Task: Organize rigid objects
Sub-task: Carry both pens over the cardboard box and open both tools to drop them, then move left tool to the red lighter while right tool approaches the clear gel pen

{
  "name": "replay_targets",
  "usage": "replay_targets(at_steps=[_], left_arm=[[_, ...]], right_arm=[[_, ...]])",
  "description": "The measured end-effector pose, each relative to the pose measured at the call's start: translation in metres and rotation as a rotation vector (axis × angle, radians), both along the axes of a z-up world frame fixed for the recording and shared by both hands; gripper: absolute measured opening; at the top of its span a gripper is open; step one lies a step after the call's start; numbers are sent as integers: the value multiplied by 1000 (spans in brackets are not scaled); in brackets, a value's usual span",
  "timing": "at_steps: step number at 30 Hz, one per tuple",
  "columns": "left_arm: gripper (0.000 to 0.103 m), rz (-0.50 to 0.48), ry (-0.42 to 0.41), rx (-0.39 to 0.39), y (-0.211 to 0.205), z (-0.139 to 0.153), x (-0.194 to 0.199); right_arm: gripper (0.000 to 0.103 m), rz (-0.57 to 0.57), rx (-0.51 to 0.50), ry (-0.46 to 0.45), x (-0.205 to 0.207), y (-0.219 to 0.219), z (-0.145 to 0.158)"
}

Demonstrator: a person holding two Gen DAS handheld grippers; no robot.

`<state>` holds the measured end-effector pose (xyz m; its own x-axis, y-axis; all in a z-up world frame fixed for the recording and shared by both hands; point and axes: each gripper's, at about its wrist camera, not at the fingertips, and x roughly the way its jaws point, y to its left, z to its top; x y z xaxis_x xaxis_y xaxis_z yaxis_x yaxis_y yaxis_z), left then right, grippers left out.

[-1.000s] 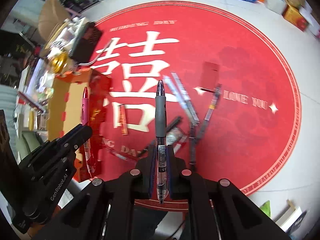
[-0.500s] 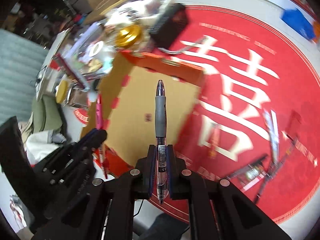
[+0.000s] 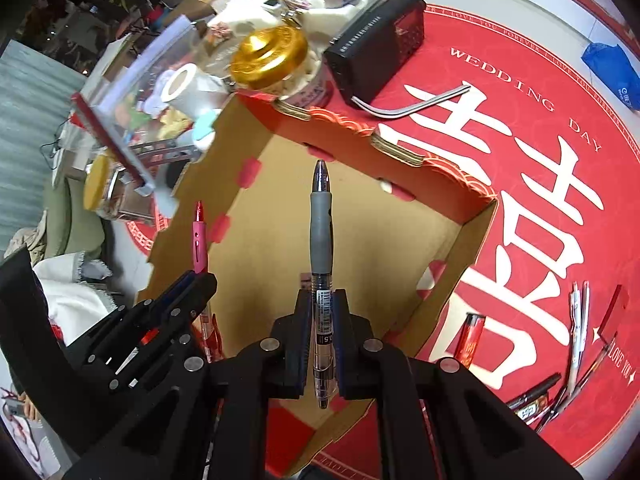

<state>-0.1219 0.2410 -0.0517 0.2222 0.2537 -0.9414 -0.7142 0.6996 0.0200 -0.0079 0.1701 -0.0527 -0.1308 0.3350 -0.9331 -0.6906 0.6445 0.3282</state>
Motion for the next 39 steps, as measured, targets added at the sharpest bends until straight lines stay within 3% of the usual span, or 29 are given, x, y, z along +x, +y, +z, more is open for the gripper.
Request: replay_targets(at_steps=[12, 14, 15, 16, 17, 19, 20, 21, 22, 26, 28, 31, 34, 37, 39], left_arm=[[12, -40, 65, -41, 9, -45, 34], [34, -77, 109, -19, 6, -55, 40], [63, -87, 121, -13, 6, -58, 41], [85, -85, 142, -2, 7, -61, 40], [91, -76, 140, -1, 10, -63, 38], [103, -45, 126, 11, 17, -62, 30], [103, -24, 122, 23, 20, -61, 26], [103, -16, 129, 24, 21, -60, 24], [103, -13, 135, 22, 22, -58, 23], [103, -50, 124, 21, 5, -37, 23], [103, -97, 93, 10, -13, -23, 27], [103, -224, 36, 0, -65, 0, 42], [103, -353, -18, -4, -119, 16, 54], [103, -438, -15, -34, -161, 9, 69], [103, -453, 41, -48, -186, -8, 82]], right_arm=[[11, 3, -85, -13, 12, 4, -45], [13, 14, -89, -5, 12, 4, -49], [27, 16, -95, -6, 13, 4, -49], [28, 11, -103, -30, 14, 2, -47], [31, 16, -99, -37, 14, 1, -45], [71, 20, -73, -77, 16, -2, -34], [75, 25, -49, -96, 15, -4, -27], [89, 26, -40, -113, 15, -6, -22], [95, 21, -25, -138, 14, -11, -14], [95, -22, -16, -174, 16, -44, 4], [94, -100, -51, -184, 22, -87, 4], [94, -230, -131, -186, 32, -141, 2], [94, -364, -210, -129, 44, -208, -11], [94, -451, -258, -80, 50, -254, -22], [94, -475, -278, -60, 51, -273, -28]])
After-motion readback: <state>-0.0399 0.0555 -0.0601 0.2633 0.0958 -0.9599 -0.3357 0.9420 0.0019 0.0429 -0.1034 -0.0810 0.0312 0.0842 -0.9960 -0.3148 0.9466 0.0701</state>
